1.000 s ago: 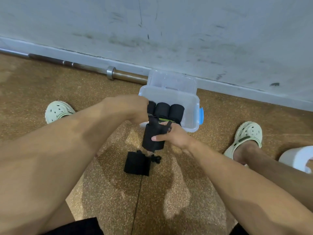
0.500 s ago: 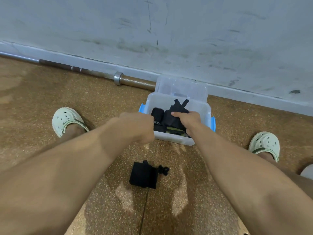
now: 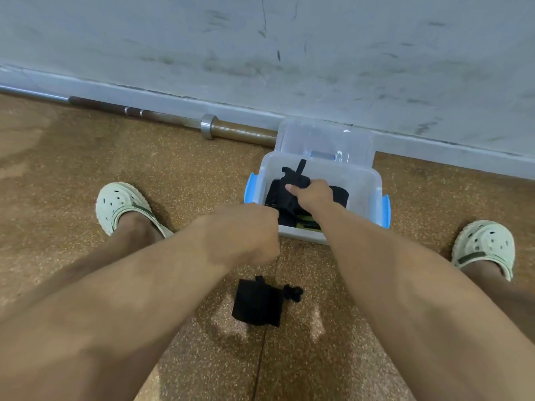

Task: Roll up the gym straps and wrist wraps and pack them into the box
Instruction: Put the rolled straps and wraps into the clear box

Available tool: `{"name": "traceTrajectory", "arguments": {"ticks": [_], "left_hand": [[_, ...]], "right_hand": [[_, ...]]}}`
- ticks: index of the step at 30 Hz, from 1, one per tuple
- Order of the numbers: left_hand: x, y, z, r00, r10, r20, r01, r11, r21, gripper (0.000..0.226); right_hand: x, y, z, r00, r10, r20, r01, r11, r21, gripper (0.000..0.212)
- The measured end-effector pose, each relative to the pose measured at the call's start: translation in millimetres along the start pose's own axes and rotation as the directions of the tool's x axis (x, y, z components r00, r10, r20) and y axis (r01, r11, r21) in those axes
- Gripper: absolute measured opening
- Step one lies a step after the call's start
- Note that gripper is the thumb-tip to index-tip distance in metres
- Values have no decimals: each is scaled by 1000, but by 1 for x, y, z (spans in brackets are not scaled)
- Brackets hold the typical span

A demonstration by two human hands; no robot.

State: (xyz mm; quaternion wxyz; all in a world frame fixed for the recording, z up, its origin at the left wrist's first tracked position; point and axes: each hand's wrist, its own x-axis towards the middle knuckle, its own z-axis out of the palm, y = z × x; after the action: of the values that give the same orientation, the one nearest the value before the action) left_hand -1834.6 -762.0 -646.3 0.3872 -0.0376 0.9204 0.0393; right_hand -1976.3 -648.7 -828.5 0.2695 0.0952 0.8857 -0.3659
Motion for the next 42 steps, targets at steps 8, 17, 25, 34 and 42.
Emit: {"name": "traceTrajectory", "arguments": {"ticks": [8,17,25,34,42], "left_hand": [[-10,5,0,999,37,4,-37,998,45,46],[-32,5,-3,997,55,-49,-53,998,37,47],[-46,4,11,998,64,-21,-64,998,10,51],[-46,4,-2,996,86,-35,-86,996,-10,51],[-39,5,-4,996,92,-21,-92,996,-20,51]], "right_hand": [[-31,5,-24,979,-96,-181,111,991,78,54],[-121,17,-20,893,-440,-92,446,893,57,5],[-155,93,39,840,-173,514,429,792,-434,77],[-148,105,91,896,281,343,-186,941,-284,120],[-165,68,136,948,186,260,-139,972,-190,58]]}}
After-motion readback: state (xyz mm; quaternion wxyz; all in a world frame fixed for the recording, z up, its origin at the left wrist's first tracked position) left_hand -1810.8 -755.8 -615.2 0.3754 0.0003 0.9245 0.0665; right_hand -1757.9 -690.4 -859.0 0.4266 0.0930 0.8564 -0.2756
